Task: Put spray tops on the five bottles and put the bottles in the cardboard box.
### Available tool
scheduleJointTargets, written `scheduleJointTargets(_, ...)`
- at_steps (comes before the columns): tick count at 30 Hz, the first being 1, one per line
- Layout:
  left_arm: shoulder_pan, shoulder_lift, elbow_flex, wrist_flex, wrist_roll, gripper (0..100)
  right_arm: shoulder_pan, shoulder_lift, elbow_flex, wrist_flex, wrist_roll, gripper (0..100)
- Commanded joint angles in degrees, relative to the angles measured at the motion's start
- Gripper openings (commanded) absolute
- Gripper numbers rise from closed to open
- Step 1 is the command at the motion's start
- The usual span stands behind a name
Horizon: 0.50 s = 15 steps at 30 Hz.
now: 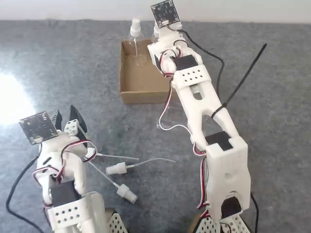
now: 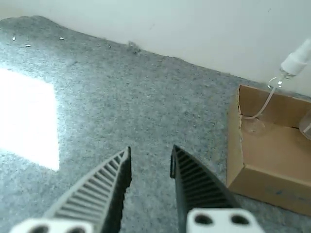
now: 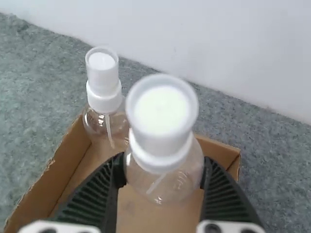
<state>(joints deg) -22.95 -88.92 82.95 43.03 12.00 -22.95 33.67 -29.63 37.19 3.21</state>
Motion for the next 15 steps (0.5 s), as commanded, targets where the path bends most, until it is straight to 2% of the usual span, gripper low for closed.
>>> scheduleJointTargets(1, -0.35, -0.26, -0.4, -1.49, -0.09, 12, 1.89, 1.98, -9.32, -0.48, -6.07, 10.2)
scheduleJointTargets(12, -0.35, -0.26, -0.4, -1.49, -0.18, 12, 1.98, 11.21, -17.58, -0.48, -6.51, 10.2)
scheduleJointTargets(15, -0.26, -0.26, -0.31, -1.41, -2.46, 12, 1.98, 12.7, -19.52, -0.48, -6.51, 10.2)
